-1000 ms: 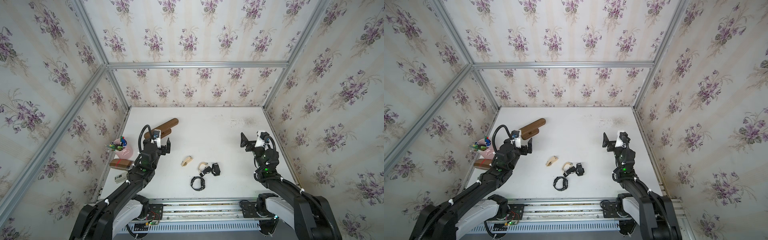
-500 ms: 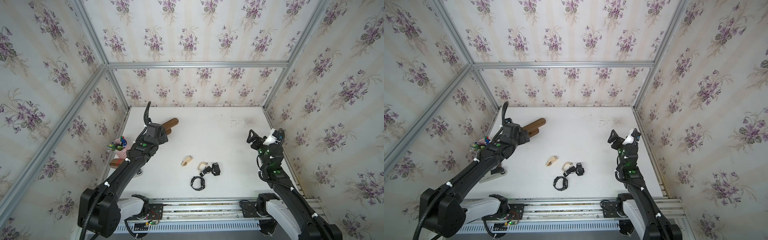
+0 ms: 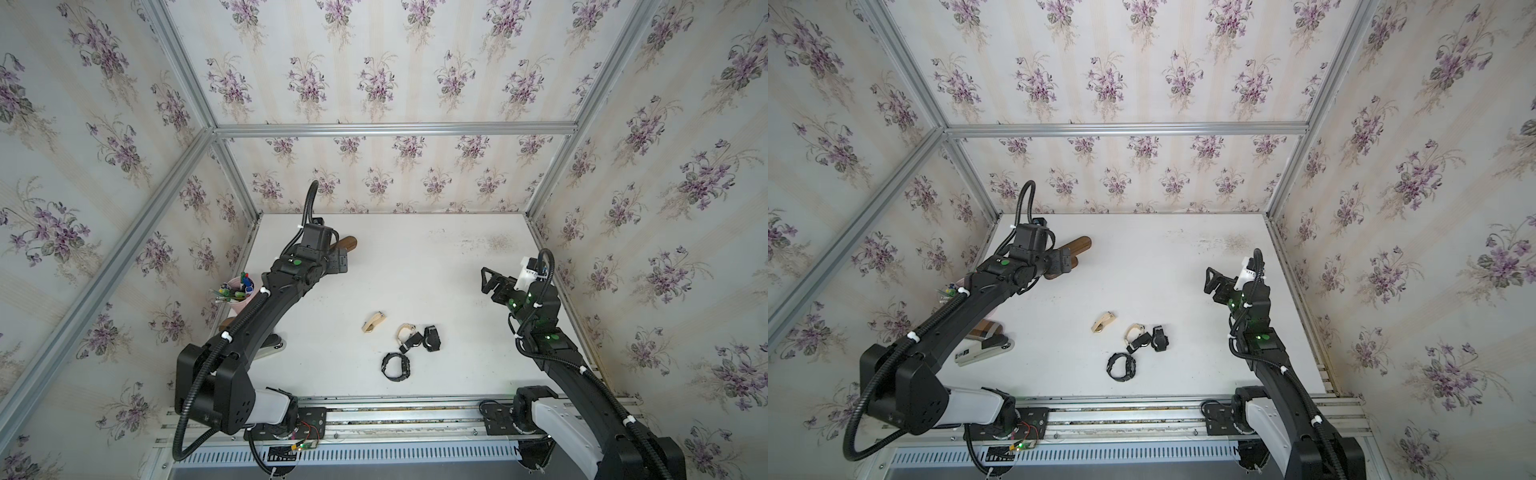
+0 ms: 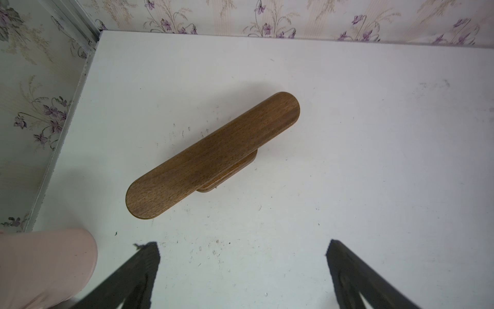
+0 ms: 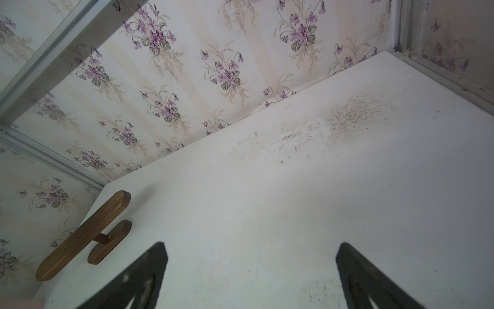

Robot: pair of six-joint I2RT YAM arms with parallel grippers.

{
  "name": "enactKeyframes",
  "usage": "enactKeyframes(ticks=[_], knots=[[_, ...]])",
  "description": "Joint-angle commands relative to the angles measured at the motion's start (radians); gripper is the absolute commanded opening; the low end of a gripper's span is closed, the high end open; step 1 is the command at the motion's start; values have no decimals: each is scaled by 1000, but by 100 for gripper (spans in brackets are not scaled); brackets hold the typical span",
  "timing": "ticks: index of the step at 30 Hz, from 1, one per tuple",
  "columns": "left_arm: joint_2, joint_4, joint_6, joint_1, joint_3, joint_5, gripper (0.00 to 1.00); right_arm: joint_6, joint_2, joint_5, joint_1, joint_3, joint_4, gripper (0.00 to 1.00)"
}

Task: Place watch on stand
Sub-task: Pick up the stand at the center of the board.

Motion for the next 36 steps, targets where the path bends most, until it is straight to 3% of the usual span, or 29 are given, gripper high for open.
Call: enactKeyframes(ticks=[1,4,13,17,26,36], knots=[[72,-76,85,-1,49,9,99,-6,15,-20,23,9,-5,100],[163,-108,144,-1,109,-28,99,-12,28,-10,56,24,-19,100],[457,-321,389,13,464,-96,99,-5,38,47,150,34,-47,100],[527,-400,560,14,542,-42,99,-3,36,69,161,33,-58,100],[705,-612,618,47,759,-38,99,-4,35,88,165,26,-57,100],[812,-653,655,76,856,-38,99,-18,22,92,166,22,-65,100]])
